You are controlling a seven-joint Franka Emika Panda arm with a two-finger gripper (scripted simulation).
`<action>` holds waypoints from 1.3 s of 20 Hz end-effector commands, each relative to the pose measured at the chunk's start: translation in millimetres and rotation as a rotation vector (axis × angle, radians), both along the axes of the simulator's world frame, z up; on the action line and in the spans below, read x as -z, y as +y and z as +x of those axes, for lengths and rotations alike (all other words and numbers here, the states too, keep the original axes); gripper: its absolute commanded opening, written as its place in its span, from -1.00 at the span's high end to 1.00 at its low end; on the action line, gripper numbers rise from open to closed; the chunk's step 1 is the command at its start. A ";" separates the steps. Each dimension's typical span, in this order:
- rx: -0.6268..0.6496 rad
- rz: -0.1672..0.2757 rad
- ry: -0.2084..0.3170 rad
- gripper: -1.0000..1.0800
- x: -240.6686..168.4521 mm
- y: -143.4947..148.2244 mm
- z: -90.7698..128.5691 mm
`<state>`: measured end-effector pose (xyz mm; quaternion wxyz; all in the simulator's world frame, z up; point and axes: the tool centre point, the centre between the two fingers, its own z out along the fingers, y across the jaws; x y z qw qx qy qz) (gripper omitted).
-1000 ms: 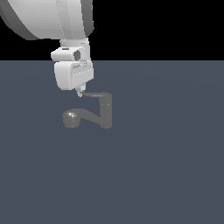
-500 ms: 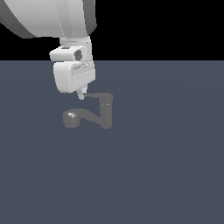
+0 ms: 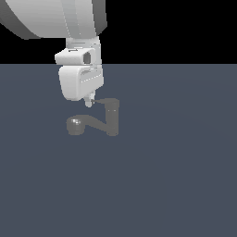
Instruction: Turn on the faucet by rotating a designated handle.
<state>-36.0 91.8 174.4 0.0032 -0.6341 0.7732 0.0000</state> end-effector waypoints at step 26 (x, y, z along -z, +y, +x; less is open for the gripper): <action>0.011 -0.003 0.003 1.00 0.5 -107.4 -3.9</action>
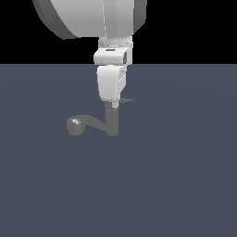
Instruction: Turn on the faucet by rotating a designated handle.
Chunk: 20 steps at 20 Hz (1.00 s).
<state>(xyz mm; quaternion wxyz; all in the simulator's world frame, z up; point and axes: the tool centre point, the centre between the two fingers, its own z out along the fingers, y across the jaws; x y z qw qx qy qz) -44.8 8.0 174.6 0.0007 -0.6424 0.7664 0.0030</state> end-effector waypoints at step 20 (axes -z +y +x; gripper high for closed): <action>0.019 0.000 -0.005 1.00 0.3 -47.9 41.9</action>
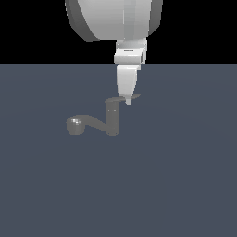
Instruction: Turn on the faucet by rotating a designated handle.
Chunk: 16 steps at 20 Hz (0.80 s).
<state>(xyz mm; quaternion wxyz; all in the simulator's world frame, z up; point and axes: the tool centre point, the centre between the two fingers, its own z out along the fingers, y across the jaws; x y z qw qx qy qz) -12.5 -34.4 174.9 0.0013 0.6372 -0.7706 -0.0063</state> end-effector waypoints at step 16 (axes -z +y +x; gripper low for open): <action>0.026 -0.007 -0.010 1.00 1.4 -34.0 48.3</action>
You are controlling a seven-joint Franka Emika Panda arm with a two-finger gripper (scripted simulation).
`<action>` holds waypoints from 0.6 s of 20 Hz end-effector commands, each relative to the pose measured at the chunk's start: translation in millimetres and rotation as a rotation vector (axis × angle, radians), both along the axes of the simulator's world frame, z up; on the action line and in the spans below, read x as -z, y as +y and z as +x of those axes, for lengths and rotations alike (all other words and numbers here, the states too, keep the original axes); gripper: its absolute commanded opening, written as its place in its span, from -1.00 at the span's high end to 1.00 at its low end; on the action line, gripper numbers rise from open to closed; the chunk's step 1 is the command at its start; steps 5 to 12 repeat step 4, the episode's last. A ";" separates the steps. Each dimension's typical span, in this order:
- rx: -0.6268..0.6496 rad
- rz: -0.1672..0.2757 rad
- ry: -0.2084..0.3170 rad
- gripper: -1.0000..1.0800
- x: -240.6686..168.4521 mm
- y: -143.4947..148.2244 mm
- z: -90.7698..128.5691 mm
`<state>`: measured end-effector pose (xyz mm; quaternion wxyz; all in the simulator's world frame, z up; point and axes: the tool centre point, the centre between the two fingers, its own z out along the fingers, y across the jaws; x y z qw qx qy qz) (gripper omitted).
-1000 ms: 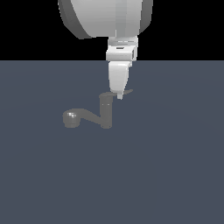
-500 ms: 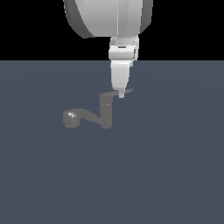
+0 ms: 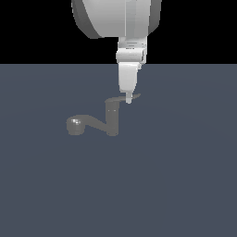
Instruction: Turn on the faucet by rotating a designated handle.
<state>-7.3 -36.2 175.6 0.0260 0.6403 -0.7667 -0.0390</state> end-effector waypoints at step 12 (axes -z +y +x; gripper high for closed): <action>0.040 -0.028 -0.089 1.00 2.2 -37.6 50.2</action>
